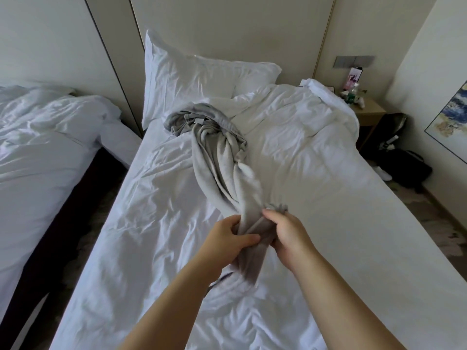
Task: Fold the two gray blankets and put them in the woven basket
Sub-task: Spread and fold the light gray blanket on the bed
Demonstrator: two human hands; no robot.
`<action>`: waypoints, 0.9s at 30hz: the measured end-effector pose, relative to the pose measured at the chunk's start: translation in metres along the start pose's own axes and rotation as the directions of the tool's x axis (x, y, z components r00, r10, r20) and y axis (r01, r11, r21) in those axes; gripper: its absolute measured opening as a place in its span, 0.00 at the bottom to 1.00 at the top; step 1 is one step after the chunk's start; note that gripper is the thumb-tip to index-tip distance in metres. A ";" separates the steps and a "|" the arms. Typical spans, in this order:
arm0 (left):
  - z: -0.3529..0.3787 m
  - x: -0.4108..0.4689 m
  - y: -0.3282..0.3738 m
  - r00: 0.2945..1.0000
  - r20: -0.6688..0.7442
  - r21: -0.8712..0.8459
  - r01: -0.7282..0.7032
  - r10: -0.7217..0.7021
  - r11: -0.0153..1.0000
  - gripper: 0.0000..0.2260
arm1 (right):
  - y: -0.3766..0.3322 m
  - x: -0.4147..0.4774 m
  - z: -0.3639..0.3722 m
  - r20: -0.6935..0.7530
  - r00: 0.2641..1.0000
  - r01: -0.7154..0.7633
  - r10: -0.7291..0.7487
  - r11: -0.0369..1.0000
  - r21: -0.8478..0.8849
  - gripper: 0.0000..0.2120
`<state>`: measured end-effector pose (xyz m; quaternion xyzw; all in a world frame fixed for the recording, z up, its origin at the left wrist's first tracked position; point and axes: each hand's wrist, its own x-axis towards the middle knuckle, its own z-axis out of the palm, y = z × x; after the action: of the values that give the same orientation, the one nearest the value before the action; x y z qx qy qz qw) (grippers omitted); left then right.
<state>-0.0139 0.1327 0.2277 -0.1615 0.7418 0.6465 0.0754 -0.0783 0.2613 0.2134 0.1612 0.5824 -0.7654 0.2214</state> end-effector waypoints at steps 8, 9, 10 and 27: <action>-0.022 0.002 0.005 0.989 -0.070 -0.439 0.087 -0.130 0.894 0.07 | -0.041 0.004 -0.048 -0.648 0.675 0.518 -0.353 0.852 0.075 0.11; -0.022 0.002 0.007 0.991 -0.085 -0.483 0.052 -0.106 0.874 0.06 | -0.046 -0.001 -0.049 -0.690 0.607 0.602 -0.394 0.795 0.075 0.11; -0.020 0.002 0.009 0.992 -0.092 -0.519 0.024 -0.084 0.855 0.04 | -0.049 -0.007 -0.043 -0.673 0.577 0.642 -0.463 0.766 0.024 0.10; -0.009 -0.008 0.018 0.984 0.153 -0.535 0.002 0.095 0.845 0.14 | -0.009 -0.047 0.011 0.218 0.956 0.247 -0.195 0.938 -0.243 0.07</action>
<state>-0.0113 0.1269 0.2489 -0.1011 0.5272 0.8402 0.0763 -0.0423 0.2601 0.2472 -0.0107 0.6708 -0.7117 0.2080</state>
